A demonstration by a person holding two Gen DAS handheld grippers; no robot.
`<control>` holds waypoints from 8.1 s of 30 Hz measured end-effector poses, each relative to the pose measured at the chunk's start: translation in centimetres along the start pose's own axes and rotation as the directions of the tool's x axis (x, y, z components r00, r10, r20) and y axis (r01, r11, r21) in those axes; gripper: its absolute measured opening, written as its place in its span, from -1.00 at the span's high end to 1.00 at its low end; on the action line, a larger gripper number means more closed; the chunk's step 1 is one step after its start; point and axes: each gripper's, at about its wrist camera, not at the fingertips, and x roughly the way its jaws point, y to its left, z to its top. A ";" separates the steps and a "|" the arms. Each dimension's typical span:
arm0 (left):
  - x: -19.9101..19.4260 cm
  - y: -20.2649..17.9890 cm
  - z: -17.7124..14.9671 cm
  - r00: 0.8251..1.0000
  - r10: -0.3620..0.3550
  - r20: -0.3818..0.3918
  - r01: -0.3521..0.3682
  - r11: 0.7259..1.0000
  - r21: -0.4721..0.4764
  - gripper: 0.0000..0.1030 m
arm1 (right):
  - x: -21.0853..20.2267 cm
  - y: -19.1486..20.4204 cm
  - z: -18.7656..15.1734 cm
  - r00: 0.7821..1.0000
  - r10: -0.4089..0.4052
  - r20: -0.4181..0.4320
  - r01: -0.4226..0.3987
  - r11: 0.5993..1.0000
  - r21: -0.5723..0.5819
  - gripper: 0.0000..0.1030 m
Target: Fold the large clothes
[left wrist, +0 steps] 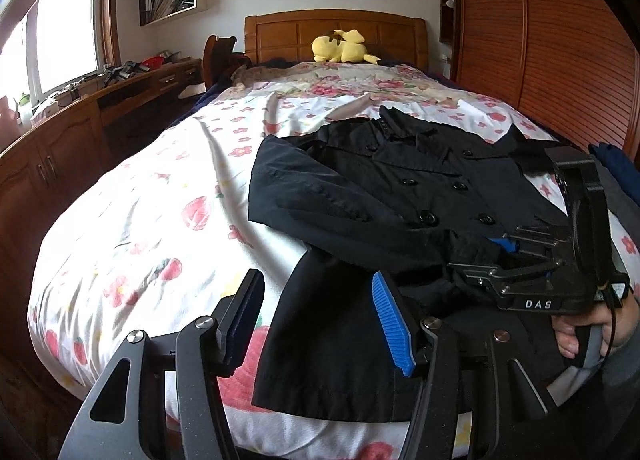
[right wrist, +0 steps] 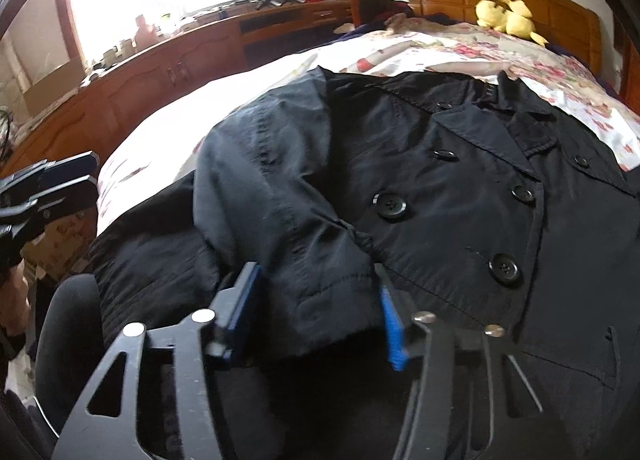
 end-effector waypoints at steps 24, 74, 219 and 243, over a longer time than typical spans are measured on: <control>-1.4 0.0 0.2 0.998 -0.045 0.046 0.043 0.998 0.040 -0.18 | -11.9 -4.2 -0.2 0.945 -0.103 0.310 0.085 0.994 0.070 0.84; 4.3 -2.2 3.8 0.980 -0.186 0.072 0.175 0.975 0.136 -0.26 | -16.0 -8.5 -5.1 0.925 -0.303 0.229 0.277 0.951 0.138 0.19; 2.8 0.1 2.8 0.947 -0.280 0.159 0.269 0.959 0.089 -0.43 | -13.3 -36.1 1.3 0.739 -0.628 -0.244 0.667 0.631 0.395 -0.35; 1.4 0.5 2.1 0.948 -0.272 0.168 0.256 0.960 0.112 -0.43 | -16.7 -29.3 5.5 0.669 -0.742 -0.024 0.719 0.640 0.271 0.70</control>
